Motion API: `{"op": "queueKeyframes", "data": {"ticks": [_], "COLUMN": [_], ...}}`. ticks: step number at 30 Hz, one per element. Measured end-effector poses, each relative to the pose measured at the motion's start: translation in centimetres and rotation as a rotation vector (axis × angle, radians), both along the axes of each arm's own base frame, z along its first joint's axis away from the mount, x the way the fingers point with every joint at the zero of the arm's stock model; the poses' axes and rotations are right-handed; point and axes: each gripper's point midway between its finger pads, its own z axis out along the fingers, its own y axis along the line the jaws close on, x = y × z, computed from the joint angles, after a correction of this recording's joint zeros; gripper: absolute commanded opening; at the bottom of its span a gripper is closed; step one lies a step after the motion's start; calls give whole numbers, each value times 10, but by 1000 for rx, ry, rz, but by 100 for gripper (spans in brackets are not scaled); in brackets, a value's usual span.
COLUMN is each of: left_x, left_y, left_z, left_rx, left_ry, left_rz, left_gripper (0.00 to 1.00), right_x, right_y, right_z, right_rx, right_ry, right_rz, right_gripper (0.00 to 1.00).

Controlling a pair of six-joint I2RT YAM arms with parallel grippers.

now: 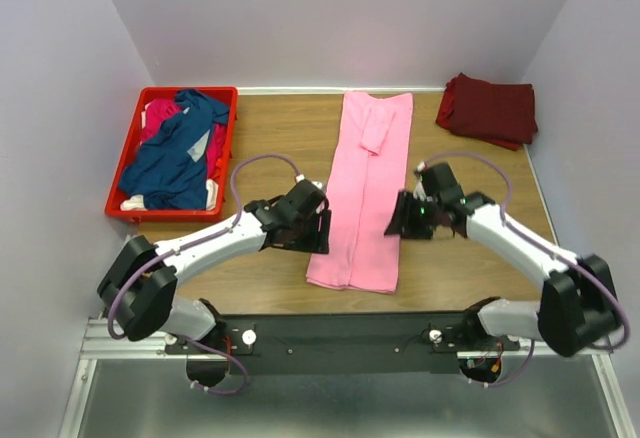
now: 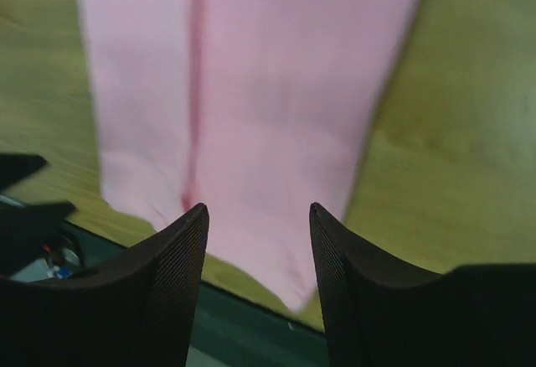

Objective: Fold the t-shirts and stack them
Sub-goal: Fold the tshirt

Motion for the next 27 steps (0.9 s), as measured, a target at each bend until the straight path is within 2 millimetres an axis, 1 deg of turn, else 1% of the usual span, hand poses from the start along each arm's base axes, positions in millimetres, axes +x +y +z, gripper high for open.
{"op": "queueKeyframes", "data": {"ticks": [1,3,5,7,9,12,15,17,20,23,27], "left_x": [-6,-18,-28,-35,-42,-53,-61,-64,-62,-60,-58], "left_y": [6,17,26,32,37,41,47,47,45,43,40], "left_z": [-7,-17,-21,-23,-28,-41,-54,-59,-60,-59,-59], "left_rx": [19,43,47,43,43,51,66,73,68,59,49], "left_ry": [14,38,48,51,63,99,133,145,143,132,126], "left_rz": [-9,-24,-37,-48,-57,-76,-88,-95,-101,-106,-109], "left_gripper": [67,66,65,64,63,61,61,60,60,61,60], "right_x": [-24,-65,-88,-102,-113,-126,-131,-132,-139,-144,-146], "right_y": [-4,-19,-28,-32,-32,-30,-26,-22,-13,-6,2], "right_z": [-13,-28,-33,-35,-41,-51,-56,-61,-72,-79,-83], "right_rx": [-26,-62,-66,-58,-55,-63,-61,-50,-49,-60,-54], "right_ry": [42,116,144,168,199,248,277,294,336,358,373], "right_rz": [4,-33,-63,-93,-104,-104,-112,-117,-104,-86,-78], "right_gripper": [59,58,57,56,53,50,49,48,47,45,42]}}
